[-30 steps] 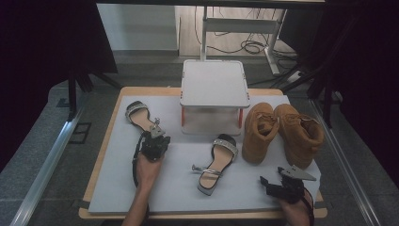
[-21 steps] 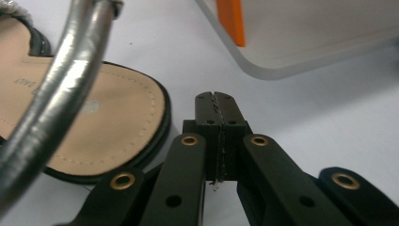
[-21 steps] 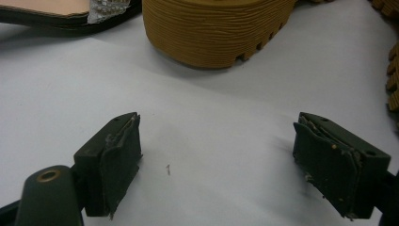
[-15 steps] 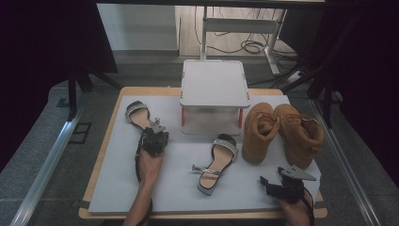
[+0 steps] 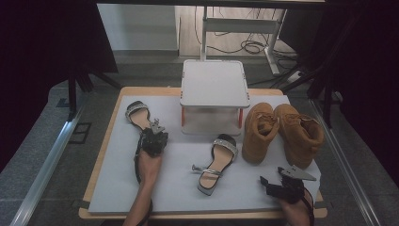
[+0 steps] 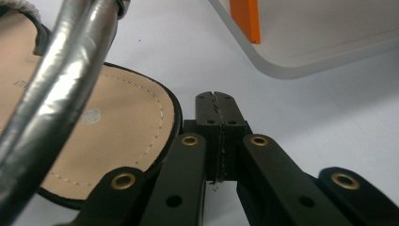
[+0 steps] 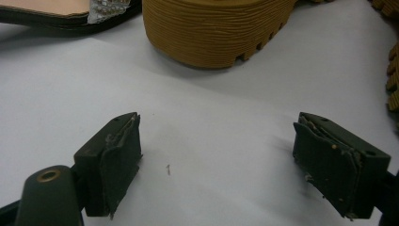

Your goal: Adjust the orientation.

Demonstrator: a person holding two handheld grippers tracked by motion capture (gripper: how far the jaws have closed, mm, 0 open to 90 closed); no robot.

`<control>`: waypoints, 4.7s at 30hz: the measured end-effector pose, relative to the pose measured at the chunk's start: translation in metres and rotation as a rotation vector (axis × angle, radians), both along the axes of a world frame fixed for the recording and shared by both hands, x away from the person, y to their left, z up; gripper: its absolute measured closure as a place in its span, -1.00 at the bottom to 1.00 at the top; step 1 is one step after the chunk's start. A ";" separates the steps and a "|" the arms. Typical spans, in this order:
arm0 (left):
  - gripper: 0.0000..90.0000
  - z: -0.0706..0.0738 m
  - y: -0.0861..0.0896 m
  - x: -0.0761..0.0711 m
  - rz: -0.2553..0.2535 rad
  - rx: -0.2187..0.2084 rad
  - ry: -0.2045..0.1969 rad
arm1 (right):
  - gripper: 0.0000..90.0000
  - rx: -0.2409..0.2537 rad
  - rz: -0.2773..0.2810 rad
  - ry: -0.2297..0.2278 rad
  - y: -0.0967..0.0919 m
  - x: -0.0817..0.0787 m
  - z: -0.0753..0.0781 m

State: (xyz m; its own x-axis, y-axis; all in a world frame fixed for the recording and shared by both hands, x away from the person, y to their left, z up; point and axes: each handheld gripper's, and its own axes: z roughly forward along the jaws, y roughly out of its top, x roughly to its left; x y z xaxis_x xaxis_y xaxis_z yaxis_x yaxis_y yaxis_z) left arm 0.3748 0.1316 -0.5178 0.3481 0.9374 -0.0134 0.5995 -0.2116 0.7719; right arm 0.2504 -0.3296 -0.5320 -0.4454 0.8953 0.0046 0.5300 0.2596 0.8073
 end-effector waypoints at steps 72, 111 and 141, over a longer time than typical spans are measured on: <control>0.18 0.014 0.096 -0.082 0.147 -0.014 -0.005 | -0.65 -0.003 0.001 0.000 0.000 0.000 0.000; -0.63 -0.002 0.097 -0.010 0.275 0.037 0.063 | -0.65 -0.003 0.000 -0.001 0.000 0.000 0.000; -0.15 -0.003 0.099 0.004 0.291 -0.029 0.058 | -0.65 -0.004 0.001 -0.001 0.000 0.000 0.000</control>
State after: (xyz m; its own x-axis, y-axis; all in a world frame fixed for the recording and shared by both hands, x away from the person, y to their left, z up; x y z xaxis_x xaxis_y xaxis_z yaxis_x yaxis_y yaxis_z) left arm 0.3783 0.2304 -0.5208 0.0630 0.9965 -0.0541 0.6753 -0.0027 0.7375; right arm 0.2505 -0.3297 -0.5321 -0.4466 0.8948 0.0008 0.5288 0.2632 0.8069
